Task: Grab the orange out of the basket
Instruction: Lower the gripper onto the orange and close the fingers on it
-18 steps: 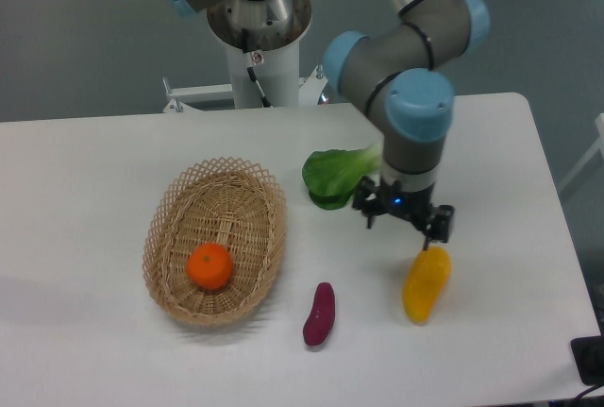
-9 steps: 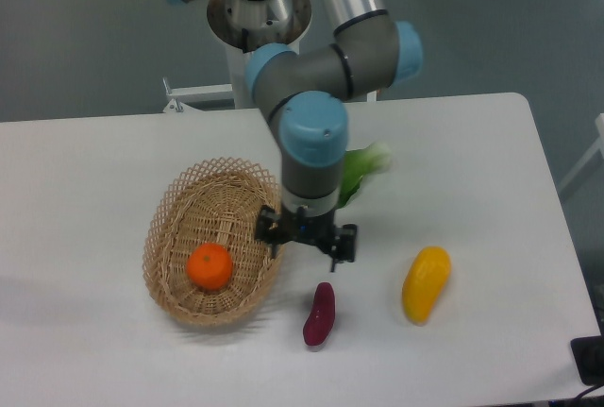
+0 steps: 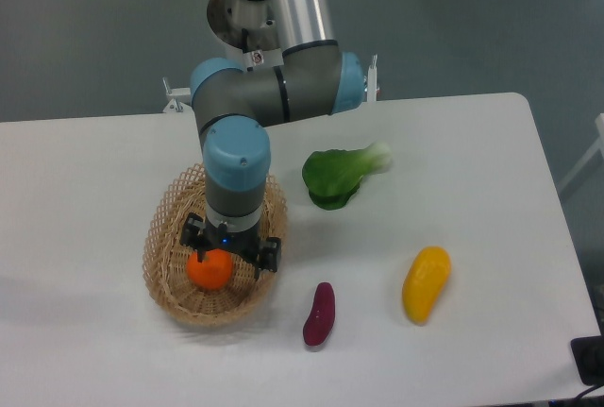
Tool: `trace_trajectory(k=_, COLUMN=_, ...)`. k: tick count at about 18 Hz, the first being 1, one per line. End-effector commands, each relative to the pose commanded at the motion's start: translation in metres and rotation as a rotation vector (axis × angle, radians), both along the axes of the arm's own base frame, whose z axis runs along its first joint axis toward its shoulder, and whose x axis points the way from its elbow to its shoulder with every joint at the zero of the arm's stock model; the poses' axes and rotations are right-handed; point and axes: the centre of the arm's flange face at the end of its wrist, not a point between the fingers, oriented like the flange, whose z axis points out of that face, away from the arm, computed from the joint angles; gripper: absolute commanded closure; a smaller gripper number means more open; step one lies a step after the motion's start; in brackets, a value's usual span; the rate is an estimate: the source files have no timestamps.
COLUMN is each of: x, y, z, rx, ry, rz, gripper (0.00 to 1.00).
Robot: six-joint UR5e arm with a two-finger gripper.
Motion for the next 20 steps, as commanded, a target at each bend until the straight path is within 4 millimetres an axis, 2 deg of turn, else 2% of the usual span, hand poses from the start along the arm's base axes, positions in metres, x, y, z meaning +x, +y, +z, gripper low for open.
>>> trace_trajectory(k=4, x=0.001, y=0.001, z=-0.011, rx=-0.017, ry=-0.008, rz=-0.003, gripper=0.0)
trace_trajectory(k=5, x=0.01, y=0.005, z=-0.012, rx=-0.018, ry=-0.008, rz=-0.018, gripper=0.0)
trace_trajectory(k=7, x=0.013, y=0.003, z=-0.016, rx=-0.027, ry=-0.012, rz=-0.021, gripper=0.0)
trace_trajectory(k=12, x=0.021, y=0.008, z=-0.041, rx=-0.088, ry=0.016, rz=-0.038, gripper=0.0)
trace_trajectory(k=17, x=0.022, y=0.009, z=-0.042, rx=-0.101, ry=0.037, rz=-0.034, gripper=0.0)
trace_trajectory(k=18, x=0.022, y=0.008, z=-0.042, rx=-0.103, ry=0.041, rz=-0.034, gripper=0.06)
trace_trajectory(k=20, x=0.021, y=0.01, z=-0.04, rx=-0.099, ry=0.046, rz=-0.032, gripper=0.28)
